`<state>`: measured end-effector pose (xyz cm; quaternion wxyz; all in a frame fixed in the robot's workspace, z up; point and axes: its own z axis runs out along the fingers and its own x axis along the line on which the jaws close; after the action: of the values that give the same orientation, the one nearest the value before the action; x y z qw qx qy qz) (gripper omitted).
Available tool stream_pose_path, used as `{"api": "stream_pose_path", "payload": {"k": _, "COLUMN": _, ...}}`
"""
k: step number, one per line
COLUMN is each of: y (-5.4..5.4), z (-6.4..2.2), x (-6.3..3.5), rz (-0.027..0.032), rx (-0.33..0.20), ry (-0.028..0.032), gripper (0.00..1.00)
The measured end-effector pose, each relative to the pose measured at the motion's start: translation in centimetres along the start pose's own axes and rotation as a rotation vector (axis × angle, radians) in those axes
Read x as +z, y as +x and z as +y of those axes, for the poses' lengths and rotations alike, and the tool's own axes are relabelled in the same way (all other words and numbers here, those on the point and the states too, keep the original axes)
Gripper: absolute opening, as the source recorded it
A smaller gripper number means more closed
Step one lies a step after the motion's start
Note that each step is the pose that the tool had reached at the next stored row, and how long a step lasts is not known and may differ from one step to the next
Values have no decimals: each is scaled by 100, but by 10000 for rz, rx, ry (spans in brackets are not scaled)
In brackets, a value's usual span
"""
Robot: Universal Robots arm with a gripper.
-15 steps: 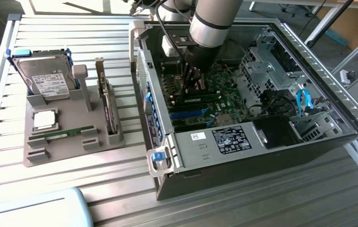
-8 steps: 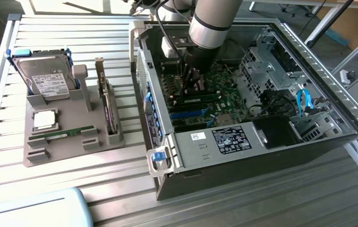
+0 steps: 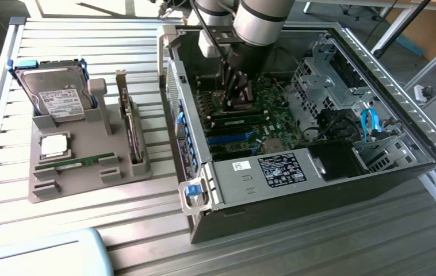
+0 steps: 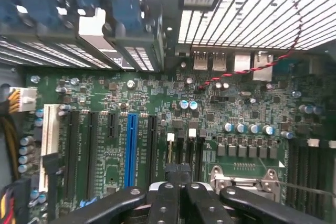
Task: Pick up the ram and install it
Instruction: 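Press down the ram until it locks into place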
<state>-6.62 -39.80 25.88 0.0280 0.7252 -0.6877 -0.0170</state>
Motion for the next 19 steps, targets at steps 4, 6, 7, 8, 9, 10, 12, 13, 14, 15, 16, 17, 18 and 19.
{"api": "stream_pose_path", "payload": {"k": 4, "y": 2, "z": 10, "x": -154, "rz": 1, "rx": 0, "ry": 0, "gripper": 11}}
{"api": "stream_pose_path", "payload": {"k": 6, "y": 3, "z": 2, "x": -169, "rz": -2, "rx": -1, "ry": 2, "gripper": 11}}
{"api": "stream_pose_path", "payload": {"k": 7, "y": 4, "z": -33, "x": -171, "rz": -2, "rx": 0, "ry": -8, "gripper": 11}}
{"api": "stream_pose_path", "payload": {"k": 8, "y": 7, "z": -74, "x": -170, "rz": -2, "rx": 1, "ry": -25, "gripper": 11}}
{"api": "stream_pose_path", "payload": {"k": 9, "y": 10, "z": -122, "x": -165, "rz": -4, "rx": -2, "ry": -48, "gripper": 11}}
{"api": "stream_pose_path", "payload": {"k": 10, "y": 13, "z": -175, "x": -160, "rz": -6, "rx": 0, "ry": -74, "gripper": 11}}
{"api": "stream_pose_path", "payload": {"k": 12, "y": 17, "z": -274, "x": -154, "rz": -7, "rx": -2, "ry": -112, "gripper": 11}}
{"api": "stream_pose_path", "payload": {"k": 13, "y": 19, "z": -316, "x": -153, "rz": -7, "rx": -1, "ry": -125, "gripper": 11}}
{"api": "stream_pose_path", "payload": {"k": 14, "y": 23, "z": -378, "x": -151, "rz": -8, "rx": -4, "ry": -144, "gripper": 11}}
{"api": "stream_pose_path", "payload": {"k": 15, "y": 25, "z": -425, "x": -150, "rz": -8, "rx": -3, "ry": -158, "gripper": 11}}
{"api": "stream_pose_path", "payload": {"k": 16, "y": 28, "z": -478, "x": -148, "rz": -8, "rx": -3, "ry": -175, "gripper": 11}}
{"api": "stream_pose_path", "payload": {"k": 17, "y": 30, "z": -523, "x": -146, "rz": -10, "rx": -4, "ry": -189, "gripper": 11}}
{"api": "stream_pose_path", "payload": {"k": 18, "y": 34, "z": -596, "x": -144, "rz": -11, "rx": -3, "ry": -212, "gripper": 11}}
{"api": "stream_pose_path", "payload": {"k": 19, "y": 38, "z": -662, "x": -144, "rz": -11, "rx": -3, "ry": -232, "gripper": 11}}
